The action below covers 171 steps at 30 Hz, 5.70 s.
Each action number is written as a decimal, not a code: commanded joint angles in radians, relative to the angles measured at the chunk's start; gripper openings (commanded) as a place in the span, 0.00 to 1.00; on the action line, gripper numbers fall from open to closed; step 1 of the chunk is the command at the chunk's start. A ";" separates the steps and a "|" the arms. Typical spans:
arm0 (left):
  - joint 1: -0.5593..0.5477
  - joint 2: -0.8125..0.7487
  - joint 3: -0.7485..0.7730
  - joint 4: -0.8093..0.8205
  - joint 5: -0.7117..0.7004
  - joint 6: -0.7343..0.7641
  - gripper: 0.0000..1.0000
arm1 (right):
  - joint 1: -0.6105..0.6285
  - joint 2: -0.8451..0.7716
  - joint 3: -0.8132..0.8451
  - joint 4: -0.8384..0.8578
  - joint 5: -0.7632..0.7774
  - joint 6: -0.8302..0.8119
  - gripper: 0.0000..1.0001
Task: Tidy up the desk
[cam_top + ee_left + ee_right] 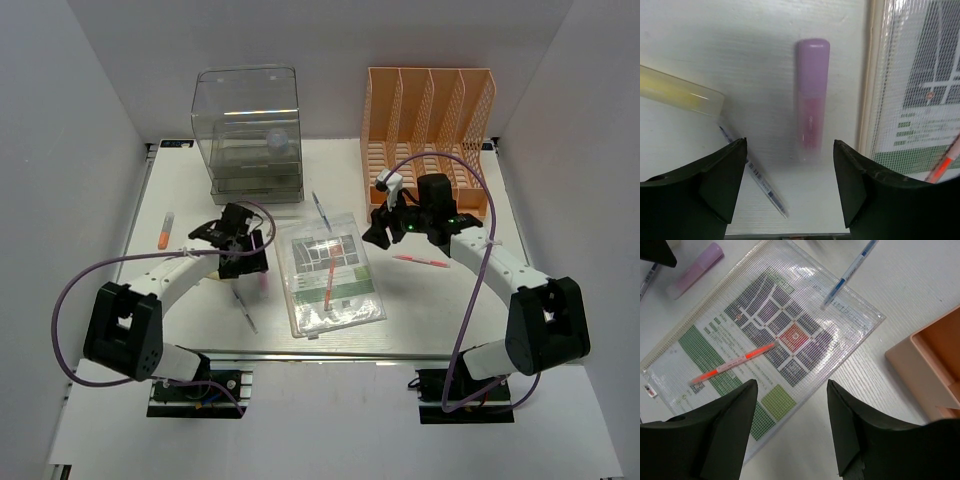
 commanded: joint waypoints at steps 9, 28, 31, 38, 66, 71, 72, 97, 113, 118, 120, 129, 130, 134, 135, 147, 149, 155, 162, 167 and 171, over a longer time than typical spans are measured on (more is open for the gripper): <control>-0.112 0.066 0.038 0.029 -0.143 -0.010 0.79 | -0.006 -0.001 0.034 0.000 -0.003 -0.009 0.63; -0.122 0.144 0.041 0.105 -0.176 -0.001 0.71 | -0.011 0.008 0.036 -0.012 -0.015 -0.018 0.65; -0.122 0.180 0.049 0.119 -0.182 0.002 0.67 | -0.011 0.008 0.037 -0.017 -0.017 -0.021 0.65; -0.122 0.210 0.057 0.118 -0.198 -0.002 0.30 | -0.012 0.007 0.041 -0.021 -0.020 -0.025 0.65; -0.083 0.013 0.141 0.489 -0.468 -1.179 0.00 | -0.015 -0.021 0.037 -0.024 -0.029 -0.032 0.65; -0.065 0.121 0.264 0.455 -0.491 -1.243 0.00 | -0.018 -0.029 0.037 -0.021 -0.032 -0.032 0.65; -0.065 0.137 0.277 0.431 -0.491 -1.248 0.00 | -0.020 -0.029 0.037 -0.024 -0.032 -0.033 0.65; 0.004 0.369 0.425 0.414 -0.454 -1.358 0.15 | -0.049 -0.044 0.037 -0.026 -0.054 -0.030 0.65; 0.013 0.297 0.353 0.495 -0.397 -1.323 0.68 | -0.072 -0.061 0.036 -0.027 -0.074 -0.026 0.66; 0.013 0.158 0.311 0.459 -0.338 -1.136 0.12 | -0.078 -0.066 0.034 -0.027 -0.074 -0.032 0.66; 0.013 0.103 0.302 0.391 -0.325 -1.015 0.00 | -0.070 -0.066 0.036 -0.029 -0.072 -0.033 0.66; 0.074 -0.188 0.209 -0.328 -0.527 -1.028 0.70 | -0.074 -0.067 0.033 -0.024 -0.075 -0.032 0.66; 0.085 -0.195 0.193 -0.352 -0.540 -1.028 0.76 | -0.073 -0.067 0.033 -0.026 -0.074 -0.032 0.66; 0.153 -0.208 0.117 -0.329 -0.447 -0.981 0.89 | -0.077 -0.073 0.031 -0.024 -0.074 -0.027 0.66; 0.163 -0.206 0.103 -0.303 -0.419 -0.979 0.90 | -0.075 -0.075 0.031 -0.021 -0.072 -0.026 0.66; 0.262 0.107 0.218 -0.352 -0.212 -0.936 0.89 | -0.080 -0.082 0.028 -0.021 -0.072 -0.033 0.66; 0.272 0.115 0.183 -0.306 -0.207 -0.932 0.87 | -0.081 -0.081 0.030 -0.024 -0.071 -0.033 0.66; 0.292 0.164 0.144 -0.281 -0.164 -0.918 0.82 | -0.084 -0.086 0.028 -0.021 -0.068 -0.032 0.66; 0.302 0.194 0.100 -0.220 -0.173 -0.893 0.71 | -0.086 -0.082 0.030 -0.024 -0.066 -0.033 0.66; 0.311 0.263 0.116 -0.192 -0.159 -0.887 0.66 | -0.089 -0.082 0.028 -0.024 -0.066 -0.033 0.66; 0.311 0.309 0.146 -0.206 -0.167 -0.884 0.63 | -0.089 -0.082 0.028 -0.024 -0.066 -0.035 0.66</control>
